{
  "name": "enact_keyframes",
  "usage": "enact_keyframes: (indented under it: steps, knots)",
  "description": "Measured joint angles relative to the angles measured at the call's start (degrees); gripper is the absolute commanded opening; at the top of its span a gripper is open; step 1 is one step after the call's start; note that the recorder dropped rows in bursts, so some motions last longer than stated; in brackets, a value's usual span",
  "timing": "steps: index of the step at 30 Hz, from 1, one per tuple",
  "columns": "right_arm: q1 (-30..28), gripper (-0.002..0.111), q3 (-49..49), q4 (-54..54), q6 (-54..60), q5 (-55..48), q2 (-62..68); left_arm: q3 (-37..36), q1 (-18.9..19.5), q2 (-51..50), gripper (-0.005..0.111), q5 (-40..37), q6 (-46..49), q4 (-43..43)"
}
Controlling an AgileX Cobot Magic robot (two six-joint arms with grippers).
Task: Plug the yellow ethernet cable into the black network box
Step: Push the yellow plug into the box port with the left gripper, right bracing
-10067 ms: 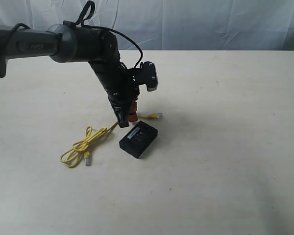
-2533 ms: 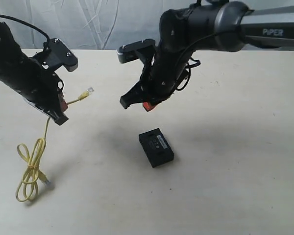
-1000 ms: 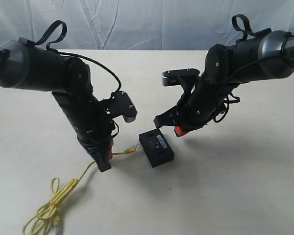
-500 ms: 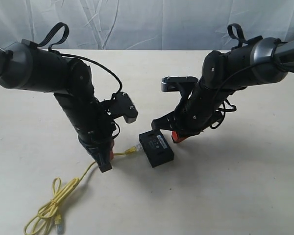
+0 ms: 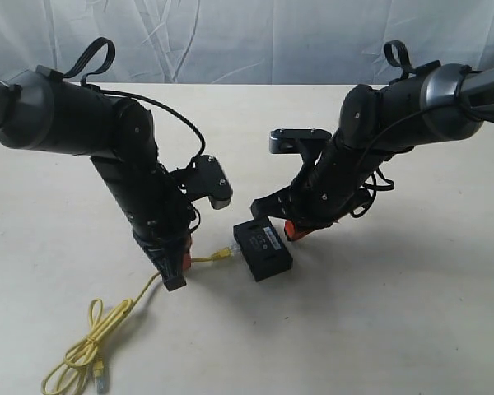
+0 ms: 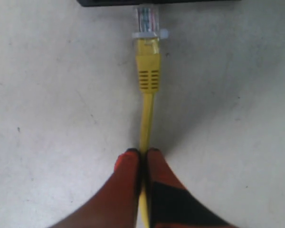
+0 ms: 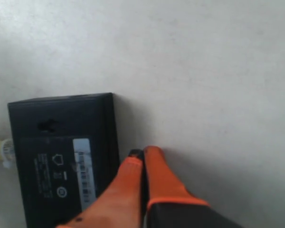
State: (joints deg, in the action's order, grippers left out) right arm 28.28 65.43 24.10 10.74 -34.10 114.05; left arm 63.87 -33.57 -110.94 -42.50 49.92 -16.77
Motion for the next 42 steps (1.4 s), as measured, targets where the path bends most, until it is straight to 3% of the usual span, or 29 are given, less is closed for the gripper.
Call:
enact_keyframes:
  steps: [26, 35, 42]
  knots:
    - [0.0, -0.001, 0.0, 2.2, 2.2, -0.1, 0.0, 0.0, 0.0, 0.0, 0.0, 1.3, 0.0, -0.5]
    - [0.0, -0.001, 0.0, 8.9, 9.0, -0.2, 0.0, 0.0, 0.0, 0.0, 0.0, 1.3, 0.0, -0.5]
    - [0.0, -0.001, 0.0, 7.5, 9.9, 0.0, 0.0, 0.0, 0.0, 0.0, 0.0, 1.3, 0.0, -0.5]
